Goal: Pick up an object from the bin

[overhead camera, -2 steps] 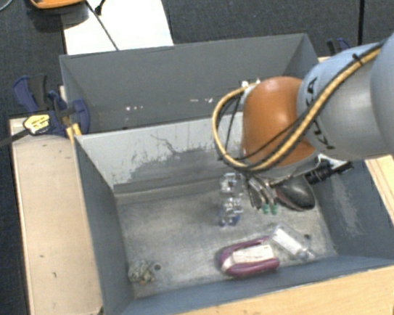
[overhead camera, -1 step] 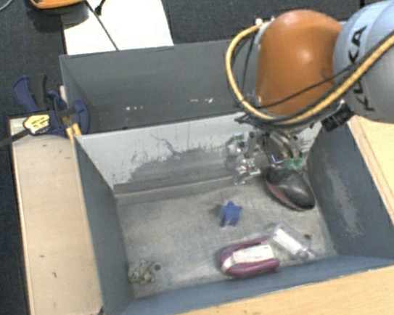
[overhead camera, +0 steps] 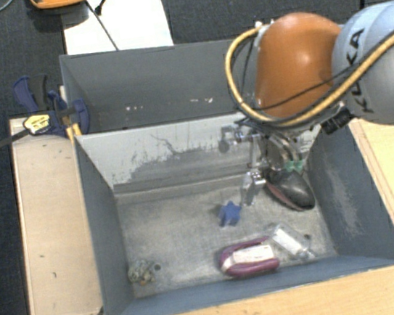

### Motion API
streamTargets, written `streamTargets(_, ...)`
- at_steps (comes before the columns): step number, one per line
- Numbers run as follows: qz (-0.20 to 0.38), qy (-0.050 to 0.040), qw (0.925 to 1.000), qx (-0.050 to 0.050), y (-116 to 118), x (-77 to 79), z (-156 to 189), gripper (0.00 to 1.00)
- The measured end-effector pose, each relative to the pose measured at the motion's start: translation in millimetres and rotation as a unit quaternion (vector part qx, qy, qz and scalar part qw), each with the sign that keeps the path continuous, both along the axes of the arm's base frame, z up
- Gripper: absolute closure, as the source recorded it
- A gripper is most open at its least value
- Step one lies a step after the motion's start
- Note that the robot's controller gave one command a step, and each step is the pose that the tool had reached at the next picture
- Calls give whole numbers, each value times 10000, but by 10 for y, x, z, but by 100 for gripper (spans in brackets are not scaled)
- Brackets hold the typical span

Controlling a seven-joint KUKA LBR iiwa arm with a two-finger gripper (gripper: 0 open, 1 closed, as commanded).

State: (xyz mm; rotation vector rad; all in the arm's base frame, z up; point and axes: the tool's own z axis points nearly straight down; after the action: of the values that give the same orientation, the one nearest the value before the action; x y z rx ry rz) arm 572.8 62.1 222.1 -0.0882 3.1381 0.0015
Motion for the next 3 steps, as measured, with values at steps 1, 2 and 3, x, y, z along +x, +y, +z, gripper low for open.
streamTargets(1,-1647,29,9863,-7,-269,-131,-1154,0)
streamTargets(2,-1319,22,9913,-4,-181,-128,-1464,0)
streamTargets(3,-1336,-18,9910,4,-186,-104,-1421,100)
